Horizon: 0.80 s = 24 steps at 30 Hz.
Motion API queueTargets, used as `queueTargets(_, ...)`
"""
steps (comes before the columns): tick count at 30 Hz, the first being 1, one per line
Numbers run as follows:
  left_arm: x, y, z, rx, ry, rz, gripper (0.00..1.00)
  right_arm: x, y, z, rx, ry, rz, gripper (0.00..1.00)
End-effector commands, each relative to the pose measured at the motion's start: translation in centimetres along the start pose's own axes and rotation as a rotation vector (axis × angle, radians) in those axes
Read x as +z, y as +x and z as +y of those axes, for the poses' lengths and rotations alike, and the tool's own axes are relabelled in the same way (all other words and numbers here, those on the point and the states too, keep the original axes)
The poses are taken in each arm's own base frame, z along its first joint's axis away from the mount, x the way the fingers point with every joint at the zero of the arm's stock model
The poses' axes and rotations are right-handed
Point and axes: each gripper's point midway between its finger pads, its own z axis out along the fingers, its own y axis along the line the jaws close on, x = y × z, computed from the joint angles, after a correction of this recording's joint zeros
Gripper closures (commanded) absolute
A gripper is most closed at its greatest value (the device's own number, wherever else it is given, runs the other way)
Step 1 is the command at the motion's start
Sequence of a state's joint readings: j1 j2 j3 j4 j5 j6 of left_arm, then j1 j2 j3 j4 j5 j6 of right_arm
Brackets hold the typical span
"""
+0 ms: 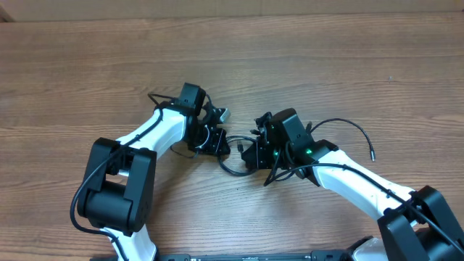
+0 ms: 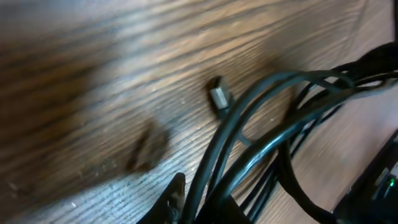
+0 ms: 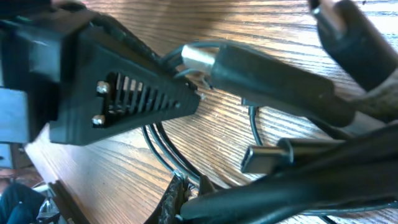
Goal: Untangle cables
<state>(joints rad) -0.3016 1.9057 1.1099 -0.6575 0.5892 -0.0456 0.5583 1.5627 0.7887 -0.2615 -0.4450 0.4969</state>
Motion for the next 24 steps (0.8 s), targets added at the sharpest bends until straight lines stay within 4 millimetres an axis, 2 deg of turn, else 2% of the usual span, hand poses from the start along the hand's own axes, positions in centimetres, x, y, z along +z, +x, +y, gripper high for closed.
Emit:
queueTargets(1, 0.8, 1.2, 0.5, -0.107, -0.004, 0.023, 0.86, 0.4, 0.7, -0.4, -0.003, 0.025, 0.008, 0.96)
queueTargets(8, 1.2, 1.6, 0.9, -0.155, -0.022, 0.025, 0.84, 0.8, 1.1, -0.6, -0.026, 0.073, 0.0, 0.96)
queueTargets(13, 1.4, 1.4, 1.1, -0.167, -0.044, 0.018, 0.84, 0.7, 0.7, -1.3, 0.008, 0.118, -0.029, 0.96)
queueTargets(18, 1.8, 1.3, 0.6, -0.137, -0.053, 0.015, 0.83, 0.6, -0.2, -2.7, 0.098, 0.188, -0.093, 0.96)
queueTargets(24, 2.4, 1.1, -0.1, -0.094, -0.068, 0.007, 0.81, 0.7, -0.5, -2.6, 0.086, 0.169, -0.118, 0.96)
